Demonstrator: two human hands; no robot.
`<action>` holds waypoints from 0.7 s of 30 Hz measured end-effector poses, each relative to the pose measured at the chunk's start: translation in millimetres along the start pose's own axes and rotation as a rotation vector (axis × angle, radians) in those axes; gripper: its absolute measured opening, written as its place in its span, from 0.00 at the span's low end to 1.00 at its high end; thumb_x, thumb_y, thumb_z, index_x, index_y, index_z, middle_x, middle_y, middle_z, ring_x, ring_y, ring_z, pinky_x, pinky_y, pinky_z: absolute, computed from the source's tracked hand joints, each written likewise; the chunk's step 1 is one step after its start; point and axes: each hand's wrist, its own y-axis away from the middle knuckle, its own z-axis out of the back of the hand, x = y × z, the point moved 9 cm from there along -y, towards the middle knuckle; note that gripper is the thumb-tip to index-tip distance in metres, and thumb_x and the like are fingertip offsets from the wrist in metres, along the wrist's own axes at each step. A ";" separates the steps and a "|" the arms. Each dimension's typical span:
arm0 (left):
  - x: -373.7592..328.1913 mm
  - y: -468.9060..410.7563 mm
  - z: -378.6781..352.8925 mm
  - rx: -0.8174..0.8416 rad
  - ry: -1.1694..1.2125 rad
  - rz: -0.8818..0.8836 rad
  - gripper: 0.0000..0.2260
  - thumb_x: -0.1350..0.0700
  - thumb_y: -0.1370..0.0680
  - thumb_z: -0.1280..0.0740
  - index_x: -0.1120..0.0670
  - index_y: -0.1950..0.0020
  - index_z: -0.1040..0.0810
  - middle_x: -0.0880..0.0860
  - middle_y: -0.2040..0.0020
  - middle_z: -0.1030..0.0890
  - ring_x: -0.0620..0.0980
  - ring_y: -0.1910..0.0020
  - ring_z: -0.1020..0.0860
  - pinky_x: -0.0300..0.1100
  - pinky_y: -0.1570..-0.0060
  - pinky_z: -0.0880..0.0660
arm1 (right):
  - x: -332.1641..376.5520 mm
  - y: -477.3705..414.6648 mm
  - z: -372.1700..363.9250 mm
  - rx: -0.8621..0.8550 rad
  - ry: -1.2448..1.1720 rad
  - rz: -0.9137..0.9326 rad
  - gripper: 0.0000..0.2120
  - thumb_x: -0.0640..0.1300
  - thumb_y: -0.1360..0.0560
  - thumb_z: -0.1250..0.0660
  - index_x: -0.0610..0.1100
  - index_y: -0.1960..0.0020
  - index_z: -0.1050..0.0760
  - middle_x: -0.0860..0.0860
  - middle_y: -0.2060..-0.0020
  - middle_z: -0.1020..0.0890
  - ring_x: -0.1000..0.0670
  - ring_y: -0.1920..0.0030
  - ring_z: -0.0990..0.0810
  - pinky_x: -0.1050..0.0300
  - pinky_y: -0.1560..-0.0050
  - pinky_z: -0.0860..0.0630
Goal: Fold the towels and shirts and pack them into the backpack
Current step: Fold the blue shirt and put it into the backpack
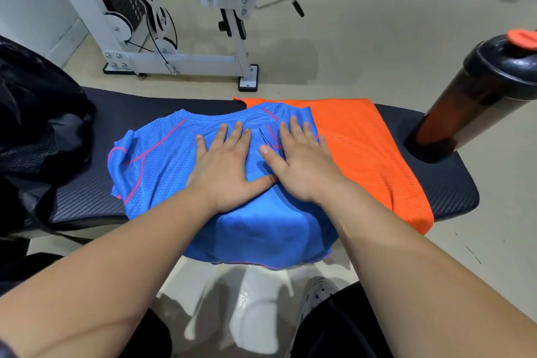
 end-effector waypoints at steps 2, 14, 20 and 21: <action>0.1 2.0 4.6 -0.020 0.080 -0.026 0.47 0.27 0.31 0.50 0.51 0.18 0.46 0.49 0.17 0.49 0.52 0.18 0.54 0.63 0.23 0.57 | -5.1 -1.5 -17.3 0.100 0.074 -0.035 0.41 0.71 0.22 0.57 0.49 0.18 0.59 0.49 0.19 0.63 0.47 0.20 0.67 0.40 0.22 0.66; 168.5 50.9 105.4 -0.177 0.054 0.334 0.25 0.54 0.23 0.34 0.57 0.26 0.32 0.64 0.34 0.24 0.64 0.35 0.26 0.56 0.35 0.28 | 60.3 -5.4 -11.5 -0.046 0.214 0.154 0.42 0.74 0.25 0.61 0.53 0.18 0.61 0.51 0.19 0.64 0.43 0.21 0.71 0.29 0.27 0.68; 190.4 60.8 68.1 -0.024 0.006 0.477 0.13 0.46 0.23 0.33 0.56 0.50 0.29 0.56 0.49 0.28 0.59 0.50 0.26 0.48 0.54 0.31 | 103.5 -7.1 -44.8 -0.004 0.293 0.263 0.38 0.75 0.25 0.63 0.60 0.19 0.61 0.51 0.20 0.66 0.41 0.22 0.71 0.28 0.29 0.70; 191.3 59.9 68.2 -0.033 0.011 0.486 0.15 0.45 0.23 0.32 0.56 0.48 0.29 0.55 0.49 0.27 0.57 0.52 0.27 0.47 0.55 0.32 | 105.4 -8.5 -49.4 0.009 0.296 0.262 0.37 0.75 0.25 0.63 0.61 0.20 0.62 0.52 0.20 0.66 0.41 0.22 0.71 0.28 0.29 0.70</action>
